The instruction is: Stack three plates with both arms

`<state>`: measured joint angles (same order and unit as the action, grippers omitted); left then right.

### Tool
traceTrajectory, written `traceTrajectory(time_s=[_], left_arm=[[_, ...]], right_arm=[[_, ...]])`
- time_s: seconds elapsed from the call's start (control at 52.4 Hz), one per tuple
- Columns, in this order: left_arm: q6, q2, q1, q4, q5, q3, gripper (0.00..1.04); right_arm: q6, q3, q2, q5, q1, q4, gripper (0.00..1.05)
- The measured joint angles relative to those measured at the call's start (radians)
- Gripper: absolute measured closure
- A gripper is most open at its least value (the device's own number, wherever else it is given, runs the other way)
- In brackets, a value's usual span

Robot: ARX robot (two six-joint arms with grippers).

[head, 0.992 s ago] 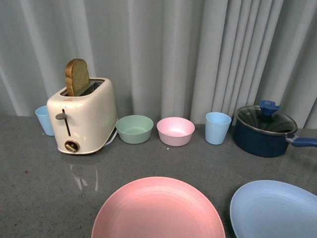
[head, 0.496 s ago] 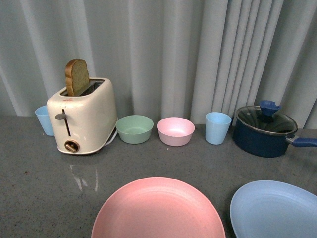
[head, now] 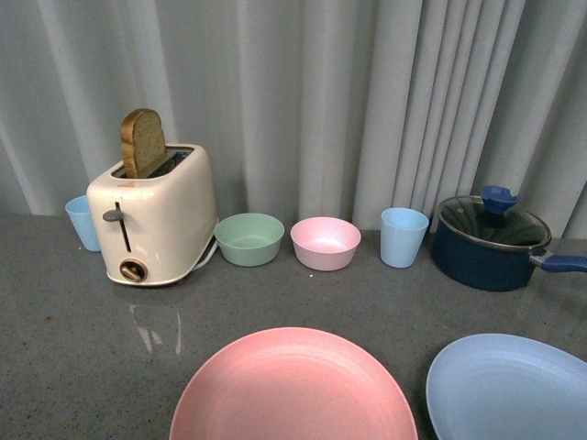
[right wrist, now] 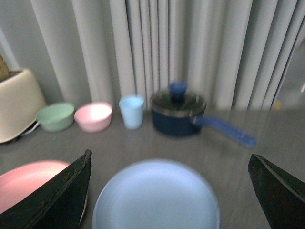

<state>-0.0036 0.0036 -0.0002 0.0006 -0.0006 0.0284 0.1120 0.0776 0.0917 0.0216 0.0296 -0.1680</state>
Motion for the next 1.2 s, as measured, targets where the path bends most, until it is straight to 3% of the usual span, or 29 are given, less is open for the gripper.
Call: traceTrajectory(time_s=[0.057,0.114,0.172,0.267,0.401,0.515,0.706,0.82,1.202], left_arm=[[0.000,0.000,0.000,0.000,0.002,0.000,0.07],[0.000,0.000,0.000,0.000,0.001,0.000,0.07],[0.000,0.000,0.000,0.000,0.001,0.000,0.07],[0.000,0.000,0.000,0.000,0.000,0.000,0.07],[0.000,0.000,0.000,0.000,0.001,0.000,0.07],[0.000,0.000,0.000,0.000,0.000,0.000,0.07],[0.000,0.000,0.000,0.000,0.001,0.000,0.07],[0.000,0.000,0.000,0.000,0.001,0.000,0.07],[0.000,0.000,0.000,0.000,0.001,0.000,0.07]], right_arm=[[0.134,0.097,0.177,0.150,0.137,-0.148,0.07],[0.187,0.150,0.336,0.303,0.303,-0.128,0.07],[0.167,0.189,0.445,0.360,0.406,-0.103,0.07],[0.014,0.248,0.706,0.256,0.558,-0.014,0.07],[-0.161,0.296,1.066,0.257,0.666,0.116,0.07],[-0.237,0.336,1.263,0.234,0.680,0.216,0.07],[-0.282,0.467,1.450,0.213,0.646,0.229,0.07],[-0.296,0.526,1.533,0.165,0.592,0.249,0.07],[-0.216,0.645,1.720,0.218,0.372,0.272,0.07]])
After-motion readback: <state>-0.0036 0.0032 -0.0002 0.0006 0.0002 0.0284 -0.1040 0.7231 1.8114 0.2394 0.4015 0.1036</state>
